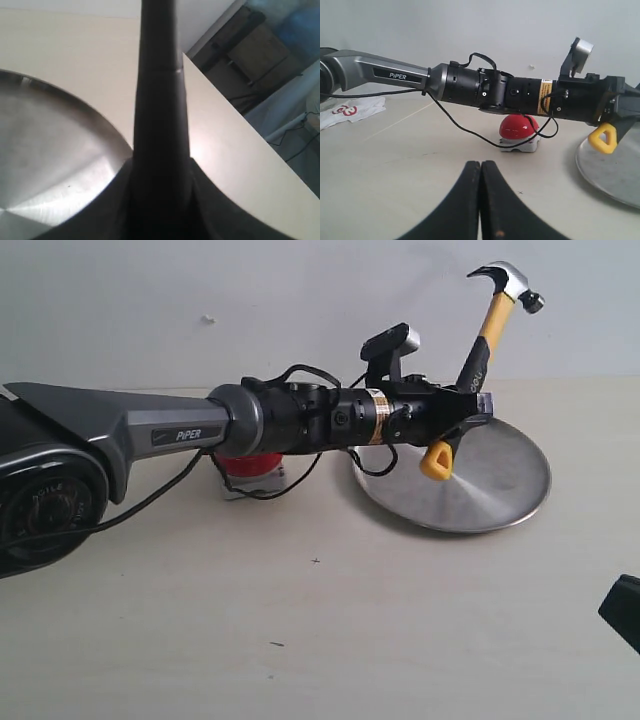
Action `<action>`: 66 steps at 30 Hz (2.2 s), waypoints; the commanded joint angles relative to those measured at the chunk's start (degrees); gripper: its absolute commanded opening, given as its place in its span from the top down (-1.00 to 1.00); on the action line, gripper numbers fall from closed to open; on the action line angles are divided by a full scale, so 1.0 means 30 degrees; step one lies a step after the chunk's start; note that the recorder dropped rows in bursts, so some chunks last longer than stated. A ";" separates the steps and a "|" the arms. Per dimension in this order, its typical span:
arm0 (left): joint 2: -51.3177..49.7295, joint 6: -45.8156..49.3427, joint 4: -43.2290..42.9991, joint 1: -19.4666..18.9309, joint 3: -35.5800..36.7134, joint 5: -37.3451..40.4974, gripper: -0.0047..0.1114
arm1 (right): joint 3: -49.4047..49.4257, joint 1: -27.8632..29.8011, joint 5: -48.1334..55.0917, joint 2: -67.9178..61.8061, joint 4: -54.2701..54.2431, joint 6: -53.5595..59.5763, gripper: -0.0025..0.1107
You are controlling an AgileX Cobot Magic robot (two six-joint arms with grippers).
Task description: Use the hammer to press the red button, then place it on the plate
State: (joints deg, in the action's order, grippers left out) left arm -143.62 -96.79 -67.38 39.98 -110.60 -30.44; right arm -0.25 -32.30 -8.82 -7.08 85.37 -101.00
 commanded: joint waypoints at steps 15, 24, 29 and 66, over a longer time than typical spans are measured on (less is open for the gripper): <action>0.2914 -0.8298 -1.0857 -0.0734 0.0002 0.4704 0.92 | 0.0084 -0.0010 -0.0118 0.0118 0.0008 0.0137 0.96; 0.4379 -0.0597 -1.0857 -0.0678 0.0002 0.6094 0.92 | 0.0084 -0.0010 -0.0118 0.0118 0.0008 0.0137 0.96; 0.4667 0.3289 -1.0857 0.0339 0.0002 0.9092 0.92 | 0.0084 -0.0010 -0.0118 0.0118 0.0008 0.0137 0.96; -0.1052 4.2440 5.1803 -0.0711 -0.2844 1.7092 0.92 | 0.0084 -0.0010 -0.0118 0.0118 0.0008 0.0137 0.96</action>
State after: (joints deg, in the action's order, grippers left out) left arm -147.65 23.91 80.89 36.74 -118.30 24.44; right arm -0.25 -32.30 -8.92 -7.08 85.37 -101.00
